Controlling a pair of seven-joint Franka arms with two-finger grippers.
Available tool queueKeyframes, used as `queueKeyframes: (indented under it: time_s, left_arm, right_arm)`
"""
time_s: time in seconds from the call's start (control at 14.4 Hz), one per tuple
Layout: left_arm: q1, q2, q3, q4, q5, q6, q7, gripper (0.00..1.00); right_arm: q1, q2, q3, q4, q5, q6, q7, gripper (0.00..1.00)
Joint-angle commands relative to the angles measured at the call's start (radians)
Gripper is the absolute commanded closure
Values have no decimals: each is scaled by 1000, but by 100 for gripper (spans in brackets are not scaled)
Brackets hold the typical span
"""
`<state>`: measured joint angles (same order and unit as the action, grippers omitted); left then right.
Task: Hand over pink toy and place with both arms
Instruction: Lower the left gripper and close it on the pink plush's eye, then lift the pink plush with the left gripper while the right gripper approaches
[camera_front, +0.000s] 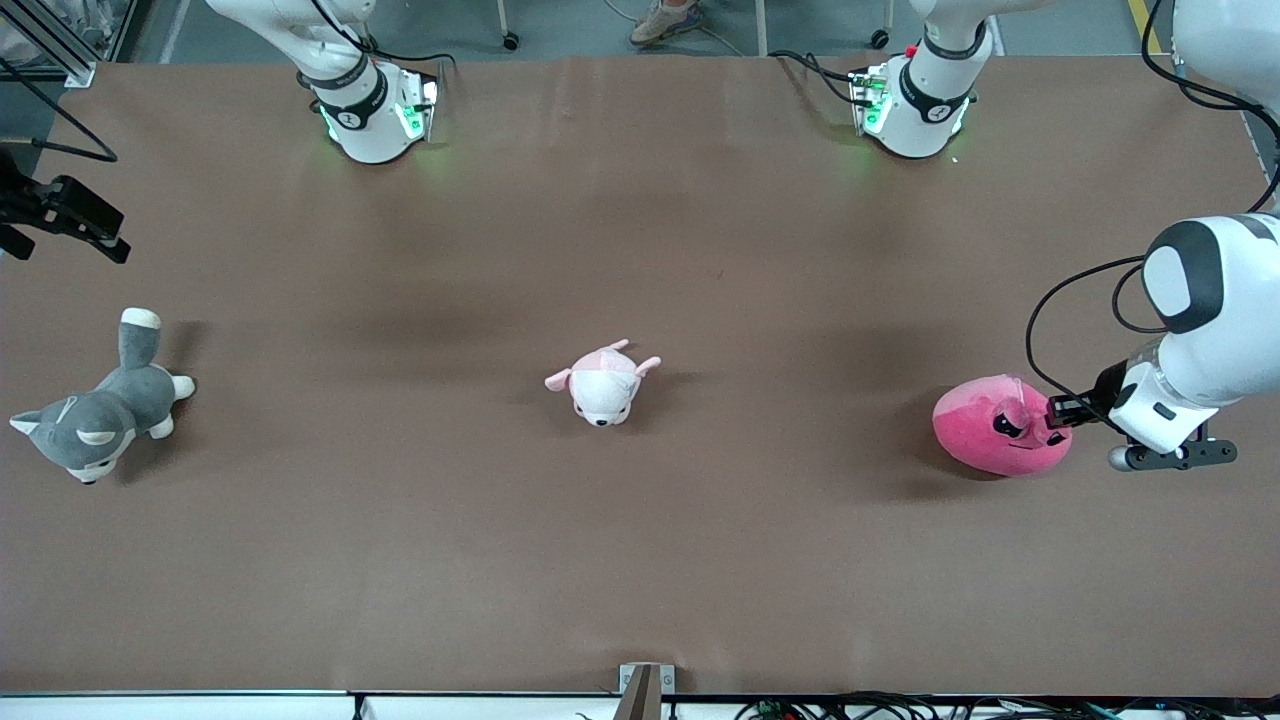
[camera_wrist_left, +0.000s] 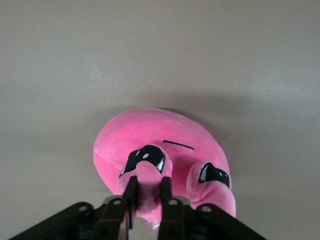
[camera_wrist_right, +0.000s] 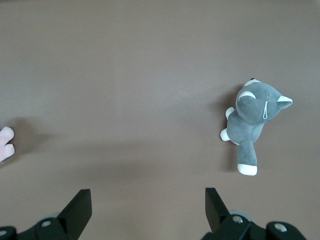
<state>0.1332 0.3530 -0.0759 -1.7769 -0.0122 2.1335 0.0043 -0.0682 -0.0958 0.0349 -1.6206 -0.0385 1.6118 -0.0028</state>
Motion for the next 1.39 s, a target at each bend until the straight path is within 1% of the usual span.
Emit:
queueKeyframes:
  time_s: [0.0,0.14,0.28,0.35,0.56,0.69,0.76,0.9,0.97,1.04,1.11,1.18,1.25,1.32]
  left_arm:
    - [3,-12,-2,-7,-17,3,16,92]
    - [0,-29,-5,-6,-17,-7,19,99]
    - [2,-65,-48,2,-17,-47,10,100]
    - [2,-81,-57,10,-17,-64,6,100]
    - [2,-127,-108,27,-20,-136,3,99]
    - [0,-167,-157,31,-26,-179,-47,100]
    - [0,-177,-183,57,-38,-205,-96,100]
    - [-1,-174,-237,161,-71,-336,-176,100]
    - [-3,-172,-263,204,-77,-399,-213,100]
    - [-1,-172,-289,233,-97,-435,-252,100]
    - [-1,-174,-307,255,-119,-448,-291,100]
    - [-1,-175,-336,275,-139,-461,-326,100]
    - [-1,-175,-367,302,-147,-481,-366,100]
    - [-4,-172,-398,335,-149,-494,-416,100]
  right_arm:
    - [10,-2,0,13,19,-13,10,0]
    - [36,-4,0,18,19,-23,10,0]
    - [50,-4,0,68,19,-45,9,0]
    - [54,-4,0,89,19,-61,7,0]
    - [56,-4,0,93,17,-81,1,0]
    - [51,-4,-4,96,17,-87,-3,0]
    - [51,-4,-3,97,16,-87,-3,0]
    - [56,-4,2,116,29,-102,-32,0]
    - [62,-4,3,116,48,-105,-67,0]
    - [80,-2,2,116,80,-101,-75,0]
    - [90,-4,-1,117,119,-93,-72,5]
    - [91,-1,-1,116,155,-93,-69,13]
    - [93,-1,-1,114,181,-96,-68,24]
    - [99,2,0,111,204,-101,-66,31]
